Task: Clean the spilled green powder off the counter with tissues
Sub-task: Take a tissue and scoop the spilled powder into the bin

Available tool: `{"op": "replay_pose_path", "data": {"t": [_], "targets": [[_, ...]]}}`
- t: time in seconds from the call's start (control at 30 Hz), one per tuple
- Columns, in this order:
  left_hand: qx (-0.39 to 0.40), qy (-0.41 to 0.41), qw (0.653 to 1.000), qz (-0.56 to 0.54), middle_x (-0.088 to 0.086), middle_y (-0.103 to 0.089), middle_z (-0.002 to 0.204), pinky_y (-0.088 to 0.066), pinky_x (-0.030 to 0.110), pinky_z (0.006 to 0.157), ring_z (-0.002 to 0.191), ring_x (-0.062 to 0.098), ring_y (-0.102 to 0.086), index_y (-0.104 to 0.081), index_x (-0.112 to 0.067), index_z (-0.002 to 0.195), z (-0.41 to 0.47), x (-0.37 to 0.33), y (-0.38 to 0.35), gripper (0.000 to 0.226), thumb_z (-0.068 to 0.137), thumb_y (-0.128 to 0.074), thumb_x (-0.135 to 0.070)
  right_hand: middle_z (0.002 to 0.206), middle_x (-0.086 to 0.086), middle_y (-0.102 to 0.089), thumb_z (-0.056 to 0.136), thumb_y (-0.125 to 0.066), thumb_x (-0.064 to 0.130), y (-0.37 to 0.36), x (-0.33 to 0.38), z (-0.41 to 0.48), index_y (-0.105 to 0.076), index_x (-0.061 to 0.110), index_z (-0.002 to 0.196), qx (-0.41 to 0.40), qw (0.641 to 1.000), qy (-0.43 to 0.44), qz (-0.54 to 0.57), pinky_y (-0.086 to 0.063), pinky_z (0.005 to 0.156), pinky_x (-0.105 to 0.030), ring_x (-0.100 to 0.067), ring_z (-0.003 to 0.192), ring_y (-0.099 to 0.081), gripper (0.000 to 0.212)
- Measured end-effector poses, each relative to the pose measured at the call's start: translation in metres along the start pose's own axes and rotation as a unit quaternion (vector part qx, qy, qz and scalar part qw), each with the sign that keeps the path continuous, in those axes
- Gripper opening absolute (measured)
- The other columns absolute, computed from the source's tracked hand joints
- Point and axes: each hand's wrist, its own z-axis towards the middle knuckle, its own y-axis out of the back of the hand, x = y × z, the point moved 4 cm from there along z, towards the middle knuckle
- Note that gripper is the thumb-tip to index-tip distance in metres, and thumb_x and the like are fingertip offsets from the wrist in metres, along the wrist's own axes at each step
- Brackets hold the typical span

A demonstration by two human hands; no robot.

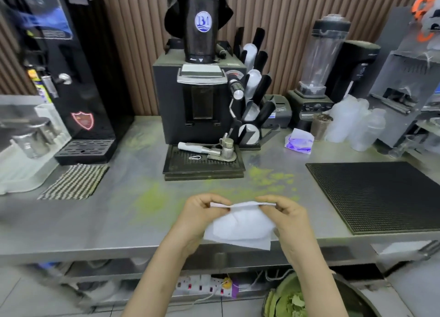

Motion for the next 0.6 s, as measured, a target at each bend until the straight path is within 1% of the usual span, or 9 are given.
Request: {"op": "replay_pose_path", "data": {"t": [0.1, 0.17, 0.2, 0.27, 0.37, 0.43, 0.5, 0.57, 0.6], "targets": [[-0.011, 0.006, 1.000, -0.020, -0.004, -0.068, 0.058, -0.045, 0.016, 0.048, 0.050, 0.006, -0.057, -0.072, -0.017, 0.056, -0.008, 0.001, 0.022, 0.041, 0.082, -0.055, 0.010, 0.058, 0.016, -0.065, 0.087, -0.051, -0.006, -0.020, -0.005, 0.002, -0.070, 0.025, 0.058, 0.048, 0.999, 0.000, -0.020, -0.037, 0.044, -0.009, 0.000, 0.052, -0.051, 0.047], [-0.023, 0.009, 0.999, -0.024, -0.003, -0.067, 0.058, -0.042, 0.015, 0.049, 0.051, 0.006, -0.056, -0.072, -0.017, 0.055, -0.014, 0.001, 0.038, 0.044, 0.083, -0.052, 0.010, 0.058, 0.019, -0.063, 0.088, -0.048, -0.005, -0.036, -0.005, 0.002, -0.067, 0.023, 0.064, 0.082, 0.996, 0.004, -0.043, -0.033, 0.042, -0.006, 0.005, 0.047, -0.048, 0.042], [-0.034, 0.010, 0.999, -0.024, -0.003, -0.067, 0.058, -0.042, 0.014, 0.049, 0.051, 0.005, -0.055, -0.072, -0.017, 0.055, -0.017, 0.001, 0.046, 0.046, 0.084, -0.049, 0.010, 0.060, 0.019, -0.063, 0.089, -0.048, -0.004, -0.045, -0.005, 0.002, -0.066, 0.022, 0.067, 0.098, 0.993, 0.010, -0.058, -0.032, 0.043, -0.004, 0.007, 0.047, -0.049, 0.039], [-0.053, 0.012, 0.998, -0.022, -0.005, -0.068, 0.062, -0.044, 0.014, 0.053, 0.056, 0.005, -0.057, -0.073, -0.016, 0.057, -0.022, 0.001, 0.064, 0.045, 0.084, -0.048, 0.009, 0.067, 0.017, -0.065, 0.087, -0.054, -0.002, -0.062, -0.005, 0.002, -0.067, 0.021, 0.068, 0.130, 0.988, 0.023, -0.074, -0.036, 0.047, -0.004, 0.010, 0.053, -0.052, 0.032], [-0.080, -0.001, 0.996, -0.035, -0.006, -0.070, 0.065, -0.048, 0.014, 0.059, 0.061, 0.002, -0.062, -0.073, -0.016, 0.057, -0.028, -0.002, 0.092, 0.033, 0.082, -0.059, 0.002, 0.064, 0.015, -0.068, 0.081, -0.065, 0.004, -0.093, -0.007, 0.003, -0.069, 0.024, 0.060, 0.157, 0.984, 0.031, -0.083, -0.042, 0.054, -0.005, 0.007, 0.060, -0.056, 0.029], [-0.104, -0.012, 0.994, -0.035, -0.005, -0.070, 0.062, -0.049, 0.014, 0.057, 0.058, 0.003, -0.063, -0.072, -0.016, 0.058, -0.027, -0.002, 0.110, 0.029, 0.078, -0.064, 0.003, 0.061, 0.014, -0.067, 0.077, -0.068, 0.001, -0.113, -0.012, 0.006, -0.068, 0.024, 0.059, 0.154, 0.983, 0.033, -0.092, -0.042, 0.052, -0.007, 0.002, 0.058, -0.056, 0.029], [-0.127, -0.015, 0.992, -0.022, -0.007, -0.068, 0.061, -0.048, 0.014, 0.053, 0.056, 0.003, -0.061, -0.071, -0.014, 0.063, -0.023, 0.001, 0.128, 0.026, 0.075, -0.066, 0.009, 0.059, 0.015, -0.064, 0.075, -0.068, -0.007, -0.133, -0.016, 0.010, -0.067, 0.021, 0.069, 0.160, 0.983, 0.032, -0.082, -0.041, 0.049, -0.007, 0.003, 0.053, -0.053, 0.028], [-0.125, -0.014, 0.992, -0.026, -0.005, -0.066, 0.065, -0.049, 0.017, 0.054, 0.059, 0.007, -0.060, -0.068, -0.013, 0.071, -0.016, 0.003, 0.144, 0.026, 0.073, -0.066, 0.013, 0.071, 0.016, -0.064, 0.076, -0.065, -0.010, -0.150, -0.021, 0.016, -0.067, 0.020, 0.086, 0.176, 0.981, 0.024, -0.080, -0.044, 0.051, -0.008, 0.006, 0.054, -0.055, 0.032], [-0.119, -0.014, 0.992, -0.030, -0.005, -0.066, 0.067, -0.050, 0.018, 0.056, 0.061, 0.008, -0.060, -0.068, -0.014, 0.075, -0.010, 0.005, 0.153, 0.029, 0.072, -0.065, 0.015, 0.076, 0.015, -0.064, 0.077, -0.064, -0.010, -0.159, -0.024, 0.021, -0.067, 0.022, 0.091, 0.183, 0.979, 0.020, -0.087, -0.045, 0.053, -0.007, 0.008, 0.056, -0.056, 0.035]]}}
